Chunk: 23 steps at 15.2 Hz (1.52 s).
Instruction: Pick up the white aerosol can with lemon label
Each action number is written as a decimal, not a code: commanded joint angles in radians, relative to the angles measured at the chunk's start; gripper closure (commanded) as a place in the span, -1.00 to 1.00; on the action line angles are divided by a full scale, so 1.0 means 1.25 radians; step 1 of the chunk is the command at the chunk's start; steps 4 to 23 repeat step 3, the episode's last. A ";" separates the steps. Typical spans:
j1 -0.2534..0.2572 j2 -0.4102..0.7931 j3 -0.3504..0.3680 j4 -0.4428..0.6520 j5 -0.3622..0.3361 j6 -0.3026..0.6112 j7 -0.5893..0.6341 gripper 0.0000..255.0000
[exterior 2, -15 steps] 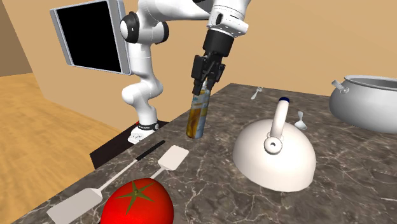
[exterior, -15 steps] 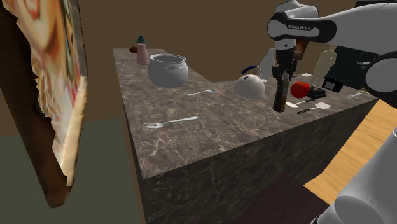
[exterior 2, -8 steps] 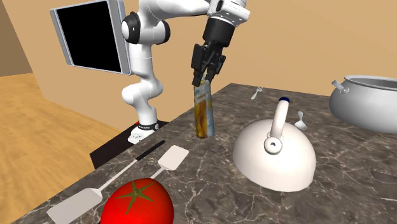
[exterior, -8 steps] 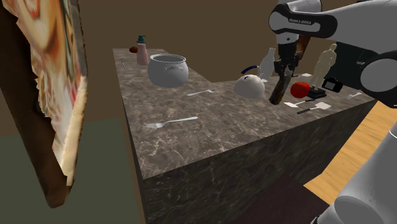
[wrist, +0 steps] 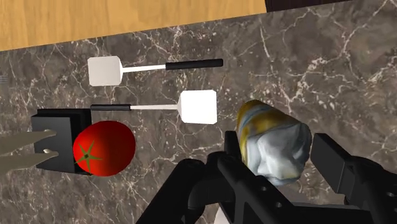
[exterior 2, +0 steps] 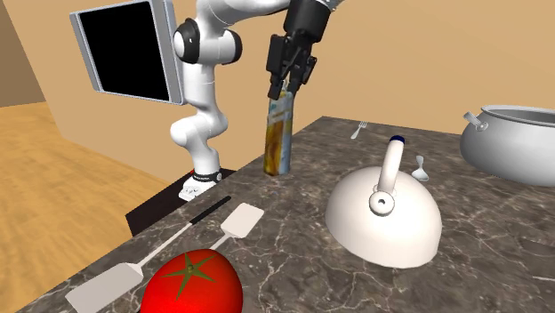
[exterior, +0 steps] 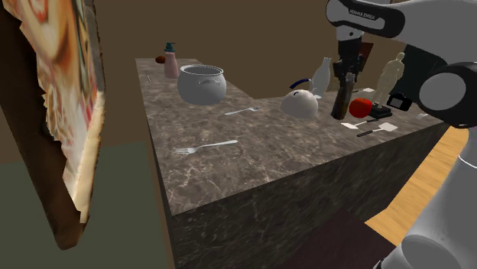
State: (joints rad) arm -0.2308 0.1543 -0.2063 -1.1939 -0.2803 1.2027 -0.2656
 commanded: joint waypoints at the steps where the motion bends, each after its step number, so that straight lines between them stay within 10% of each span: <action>1: -0.002 0.018 -0.001 0.048 0.001 -0.028 -0.010 1.00; 23: -0.002 0.020 -0.001 0.051 0.001 -0.030 -0.011 1.00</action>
